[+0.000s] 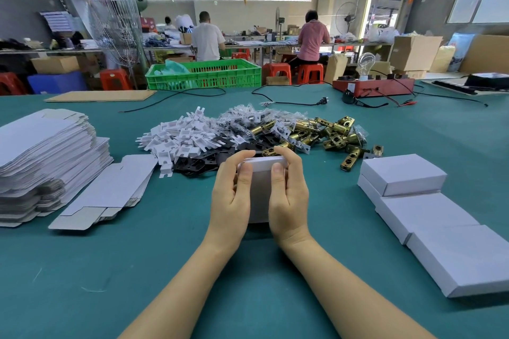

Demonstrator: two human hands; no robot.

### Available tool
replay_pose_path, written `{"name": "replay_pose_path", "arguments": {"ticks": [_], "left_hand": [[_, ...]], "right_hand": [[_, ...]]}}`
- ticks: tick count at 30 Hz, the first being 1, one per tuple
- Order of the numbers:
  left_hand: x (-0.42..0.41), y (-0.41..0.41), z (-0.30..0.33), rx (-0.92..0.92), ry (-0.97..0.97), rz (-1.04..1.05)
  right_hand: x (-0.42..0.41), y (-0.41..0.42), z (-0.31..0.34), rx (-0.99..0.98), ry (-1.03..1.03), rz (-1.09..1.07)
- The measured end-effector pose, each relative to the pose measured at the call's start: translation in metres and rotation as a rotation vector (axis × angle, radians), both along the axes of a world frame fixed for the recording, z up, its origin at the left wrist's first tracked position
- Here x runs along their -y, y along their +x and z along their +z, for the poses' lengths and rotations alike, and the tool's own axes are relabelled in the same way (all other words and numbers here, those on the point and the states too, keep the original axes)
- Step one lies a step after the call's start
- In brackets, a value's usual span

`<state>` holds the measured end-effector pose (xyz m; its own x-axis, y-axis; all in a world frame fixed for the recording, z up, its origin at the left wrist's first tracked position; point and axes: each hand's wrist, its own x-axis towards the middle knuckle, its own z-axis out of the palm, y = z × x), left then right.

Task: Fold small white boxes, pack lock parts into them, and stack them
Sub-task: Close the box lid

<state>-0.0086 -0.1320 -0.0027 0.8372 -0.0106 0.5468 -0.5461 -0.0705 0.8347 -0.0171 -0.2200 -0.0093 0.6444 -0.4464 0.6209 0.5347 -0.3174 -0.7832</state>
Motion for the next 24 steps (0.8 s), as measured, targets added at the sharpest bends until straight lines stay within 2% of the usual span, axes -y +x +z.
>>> {"name": "replay_pose_path", "arguments": {"ticks": [24], "left_hand": [[-0.0024,0.0007,0.0043,0.002,-0.014,-0.01]], "right_hand": [[-0.0023,0.0011,0.0014,0.047,0.044,0.011]]}}
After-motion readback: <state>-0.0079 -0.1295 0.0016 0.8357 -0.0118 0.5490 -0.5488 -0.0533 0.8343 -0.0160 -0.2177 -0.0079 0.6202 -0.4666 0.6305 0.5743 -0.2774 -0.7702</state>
